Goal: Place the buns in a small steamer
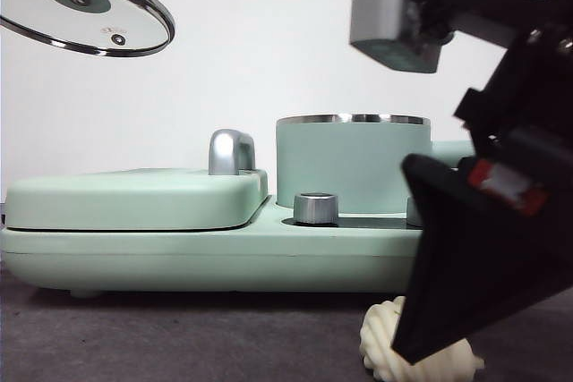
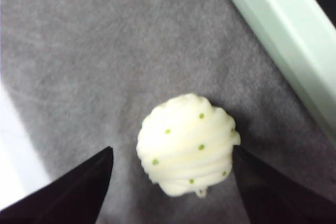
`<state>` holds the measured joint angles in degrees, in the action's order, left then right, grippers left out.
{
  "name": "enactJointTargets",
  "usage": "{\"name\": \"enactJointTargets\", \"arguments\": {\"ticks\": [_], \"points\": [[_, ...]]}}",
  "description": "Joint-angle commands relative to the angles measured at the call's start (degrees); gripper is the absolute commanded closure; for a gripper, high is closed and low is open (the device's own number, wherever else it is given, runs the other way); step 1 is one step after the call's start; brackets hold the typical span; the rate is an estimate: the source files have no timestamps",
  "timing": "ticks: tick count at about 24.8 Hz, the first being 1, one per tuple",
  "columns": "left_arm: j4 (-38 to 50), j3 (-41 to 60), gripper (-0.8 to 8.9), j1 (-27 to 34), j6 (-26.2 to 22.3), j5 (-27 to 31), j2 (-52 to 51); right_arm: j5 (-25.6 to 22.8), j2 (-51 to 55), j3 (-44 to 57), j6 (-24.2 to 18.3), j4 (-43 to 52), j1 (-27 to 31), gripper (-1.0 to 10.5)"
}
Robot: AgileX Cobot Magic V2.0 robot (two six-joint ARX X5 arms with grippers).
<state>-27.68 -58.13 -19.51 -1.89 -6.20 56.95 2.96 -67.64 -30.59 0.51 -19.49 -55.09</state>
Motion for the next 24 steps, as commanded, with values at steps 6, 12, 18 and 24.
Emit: {"name": "enactJointTargets", "arguments": {"ticks": [6,12,18,24], "points": [[1.5,-1.0,8.03,0.0,-0.2,-0.2,0.0,0.0,-3.0,-0.1,3.8,1.4,-0.7,7.3],[1.5,-1.0,8.03,0.0,-0.5,-0.2,0.0,0.0,4.4,-5.5,10.8,-5.5,-0.5,7.4],[1.5,-1.0,8.03,0.0,-0.4,-0.2,0.0,0.0,8.5,-26.8,15.7,-21.9,4.5,7.4],[1.5,-1.0,8.03,0.0,-0.4,-0.2,0.0,0.2,1.8,-38.5,11.7,-24.1,12.8,7.4]]}}
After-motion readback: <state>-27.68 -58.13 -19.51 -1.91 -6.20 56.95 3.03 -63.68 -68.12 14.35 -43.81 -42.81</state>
